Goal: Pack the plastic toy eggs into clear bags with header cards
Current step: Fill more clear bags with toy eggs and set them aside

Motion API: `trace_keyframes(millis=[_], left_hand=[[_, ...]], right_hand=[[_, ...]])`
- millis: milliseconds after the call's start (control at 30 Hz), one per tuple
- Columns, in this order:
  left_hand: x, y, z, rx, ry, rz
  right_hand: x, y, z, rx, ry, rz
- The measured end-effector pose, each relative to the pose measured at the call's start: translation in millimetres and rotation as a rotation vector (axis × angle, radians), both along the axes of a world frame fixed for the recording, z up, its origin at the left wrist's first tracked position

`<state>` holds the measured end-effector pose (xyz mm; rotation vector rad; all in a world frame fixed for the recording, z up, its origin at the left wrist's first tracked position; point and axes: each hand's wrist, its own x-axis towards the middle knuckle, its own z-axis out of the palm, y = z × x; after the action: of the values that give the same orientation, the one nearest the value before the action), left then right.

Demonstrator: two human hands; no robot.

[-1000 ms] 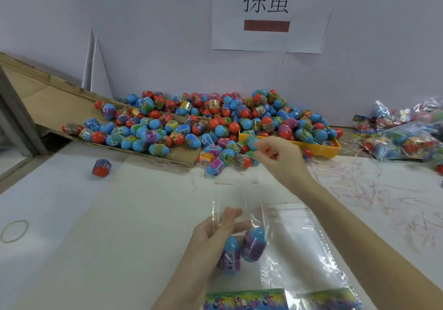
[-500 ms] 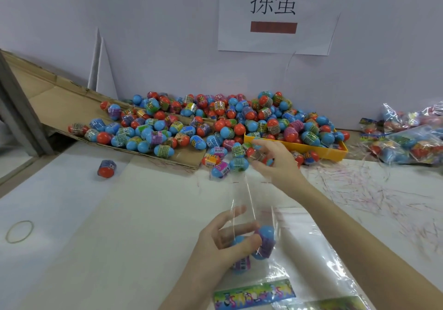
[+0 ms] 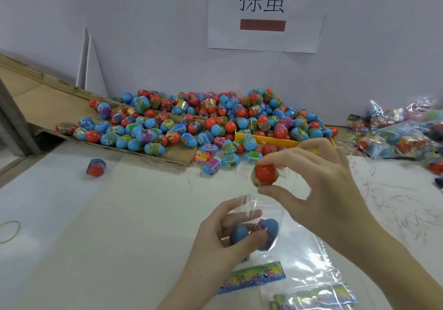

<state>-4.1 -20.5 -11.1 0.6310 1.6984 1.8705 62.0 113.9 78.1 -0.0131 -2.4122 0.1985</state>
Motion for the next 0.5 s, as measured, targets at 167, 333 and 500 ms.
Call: trace_keyframes(millis=[167,333,500], left_hand=[[2,-1,1,-0.005,0.047,-0.013],[4,-1,1,-0.007,0.068,-0.018],[4,-2,1,0.0,0.06,-0.049]], right_hand=[[1,3,5,0.064,-0.142,-0.009],[5,5,15,-0.041,-0.362,0.071],[0,10,25,-0.04,-0.563,0.039]])
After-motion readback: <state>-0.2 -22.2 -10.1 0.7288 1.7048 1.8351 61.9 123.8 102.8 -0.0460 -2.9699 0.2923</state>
